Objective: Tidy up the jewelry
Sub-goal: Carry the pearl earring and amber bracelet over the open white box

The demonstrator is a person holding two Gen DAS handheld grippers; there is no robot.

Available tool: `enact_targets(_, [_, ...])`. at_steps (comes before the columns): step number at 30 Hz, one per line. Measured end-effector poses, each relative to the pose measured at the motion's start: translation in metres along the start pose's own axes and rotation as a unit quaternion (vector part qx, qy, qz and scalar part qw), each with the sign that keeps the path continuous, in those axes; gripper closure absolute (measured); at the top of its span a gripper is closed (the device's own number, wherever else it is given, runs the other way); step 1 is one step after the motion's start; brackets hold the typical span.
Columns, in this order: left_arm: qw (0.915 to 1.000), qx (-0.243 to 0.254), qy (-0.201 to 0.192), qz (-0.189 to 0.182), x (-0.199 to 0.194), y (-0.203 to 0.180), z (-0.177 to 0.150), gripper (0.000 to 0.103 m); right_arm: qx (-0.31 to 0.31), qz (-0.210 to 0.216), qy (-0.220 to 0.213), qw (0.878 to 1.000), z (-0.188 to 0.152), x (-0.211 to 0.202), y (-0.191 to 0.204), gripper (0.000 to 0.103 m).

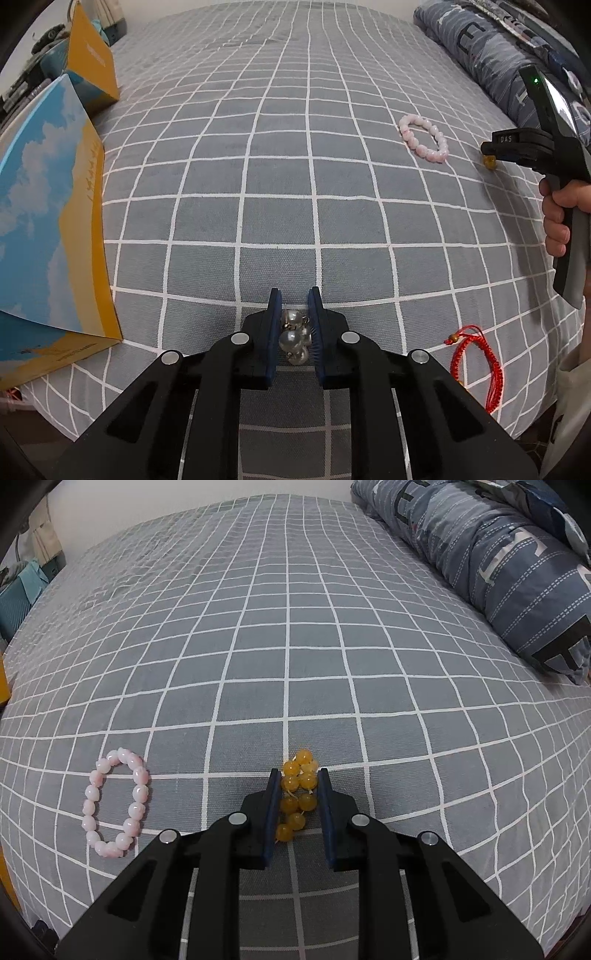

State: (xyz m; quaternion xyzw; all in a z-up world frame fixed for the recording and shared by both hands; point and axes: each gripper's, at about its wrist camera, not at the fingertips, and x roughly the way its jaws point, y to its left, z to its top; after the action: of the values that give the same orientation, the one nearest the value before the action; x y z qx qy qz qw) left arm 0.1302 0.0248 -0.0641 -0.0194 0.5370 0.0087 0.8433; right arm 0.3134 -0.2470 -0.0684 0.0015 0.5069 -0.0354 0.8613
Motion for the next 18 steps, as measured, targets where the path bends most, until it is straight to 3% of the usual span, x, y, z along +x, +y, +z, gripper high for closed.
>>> enact_targets(3, [1.0000, 0.000, -0.004, 0.000, -0.005, 0.001, 0.001, 0.089, 0.001, 0.000, -0.004, 1.000, 0.000, -0.005, -0.001, 0.086])
enact_targets(4, [1.0000, -0.001, -0.006, 0.000, -0.007, 0.002, 0.002, 0.089, -0.001, -0.002, -0.005, 1.000, 0.000, -0.008, 0.000, 0.095])
enact_targets(18, [0.9993, -0.007, -0.036, 0.007, -0.043, 0.010, 0.000, 0.088, -0.004, -0.002, -0.020, 1.000, -0.001, -0.036, -0.002, 0.094])
